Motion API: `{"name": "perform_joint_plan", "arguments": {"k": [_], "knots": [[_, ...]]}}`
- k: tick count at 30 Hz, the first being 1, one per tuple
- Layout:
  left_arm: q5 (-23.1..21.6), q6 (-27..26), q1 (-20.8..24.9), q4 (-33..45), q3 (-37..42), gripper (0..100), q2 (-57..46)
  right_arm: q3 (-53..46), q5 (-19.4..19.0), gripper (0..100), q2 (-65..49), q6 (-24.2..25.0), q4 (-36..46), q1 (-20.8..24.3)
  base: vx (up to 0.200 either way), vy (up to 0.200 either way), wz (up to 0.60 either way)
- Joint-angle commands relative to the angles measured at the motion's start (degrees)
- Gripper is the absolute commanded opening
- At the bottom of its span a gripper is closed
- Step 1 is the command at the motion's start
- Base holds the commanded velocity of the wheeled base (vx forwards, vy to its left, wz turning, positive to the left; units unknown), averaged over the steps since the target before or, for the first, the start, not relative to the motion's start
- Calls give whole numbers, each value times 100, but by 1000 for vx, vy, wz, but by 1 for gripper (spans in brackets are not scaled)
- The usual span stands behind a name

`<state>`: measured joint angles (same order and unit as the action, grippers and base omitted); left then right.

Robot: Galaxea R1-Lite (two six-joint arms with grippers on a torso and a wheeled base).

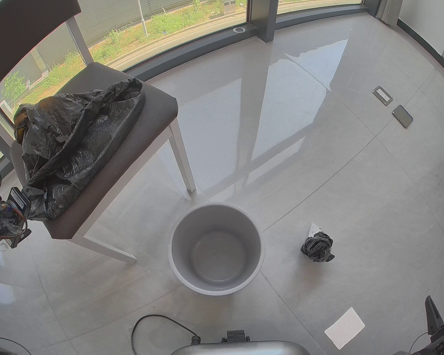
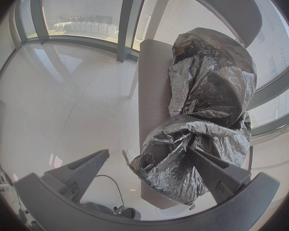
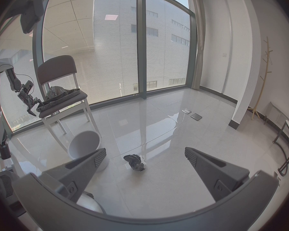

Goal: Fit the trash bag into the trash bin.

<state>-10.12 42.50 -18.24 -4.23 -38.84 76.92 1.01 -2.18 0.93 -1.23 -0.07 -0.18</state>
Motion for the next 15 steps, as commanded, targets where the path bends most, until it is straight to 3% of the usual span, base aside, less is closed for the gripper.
{"name": "perform_joint_plan", "arguments": {"k": [1, 2, 15], "knots": [[10, 4, 57, -113, 17, 100, 77, -101, 16, 100, -40, -18, -1, 1, 0, 0, 0], [10, 4, 57, -166, 34, 0, 104, -101, 25, 100, -40, -18, -1, 1, 0, 0, 0], [19, -22, 75, -192, 8, 0, 104, -101, 7, 100, -40, 79, -1, 1, 0, 0, 0]]}}
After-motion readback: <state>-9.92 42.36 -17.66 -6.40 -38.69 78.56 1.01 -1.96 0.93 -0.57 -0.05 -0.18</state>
